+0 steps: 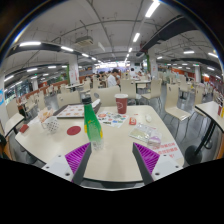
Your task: Pour water
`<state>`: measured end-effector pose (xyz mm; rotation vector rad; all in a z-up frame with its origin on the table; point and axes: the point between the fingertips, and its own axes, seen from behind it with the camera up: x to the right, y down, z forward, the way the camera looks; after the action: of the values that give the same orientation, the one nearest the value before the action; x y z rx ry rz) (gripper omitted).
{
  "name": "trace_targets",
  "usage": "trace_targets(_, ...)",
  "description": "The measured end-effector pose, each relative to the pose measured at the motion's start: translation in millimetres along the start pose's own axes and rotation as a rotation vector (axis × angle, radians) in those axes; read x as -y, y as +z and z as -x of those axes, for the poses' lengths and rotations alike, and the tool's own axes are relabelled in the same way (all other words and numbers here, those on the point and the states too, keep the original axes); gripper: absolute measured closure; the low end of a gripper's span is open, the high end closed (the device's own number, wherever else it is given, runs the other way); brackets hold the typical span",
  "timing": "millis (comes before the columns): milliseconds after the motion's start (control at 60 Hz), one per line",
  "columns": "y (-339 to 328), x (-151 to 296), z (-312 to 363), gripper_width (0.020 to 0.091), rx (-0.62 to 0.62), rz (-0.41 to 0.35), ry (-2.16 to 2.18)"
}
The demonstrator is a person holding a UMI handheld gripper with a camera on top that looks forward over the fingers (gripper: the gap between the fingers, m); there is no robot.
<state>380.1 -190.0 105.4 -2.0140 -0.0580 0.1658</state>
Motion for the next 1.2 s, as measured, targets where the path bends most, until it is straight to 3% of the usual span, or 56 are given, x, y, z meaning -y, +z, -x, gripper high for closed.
trace_targets(133,60.0,3.7,45.8,0.026,0.015,-0.07,0.008)
trace_targets(350,148.7,31.4,68.5,0.0274,-0.108,-0.182,0.0)
trace_targets(400,163.6,36.7,68.1,0.0363,-0.14,-0.196,-0.017)
trace_targets(433,171.9,36.7,63.1,0.0561,-0.18,-0.195,-0.026)
trace_targets(450,174.0,35.9,61.1,0.0604,-0.197,-0.197,-0.03)
trace_targets(567,173.2,39.0,54.8,0.0641,-0.305,-0.235,-0.005)
trace_targets(583,174.0,39.4,55.8,0.0678,-0.311,-0.235,-0.012)
trace_targets(650,176.5,38.6,56.7,0.0742,-0.333,-0.205,-0.022)
trace_targets(750,176.0,42.4,65.9,0.074,-0.357,-0.141,-0.057)
trace_targets(950,168.3,111.0,121.8,0.0745,-0.461,-0.082,-0.439)
trace_targets(1200,197.3,135.4,190.5,0.0743,-0.569,0.144,-1.276)
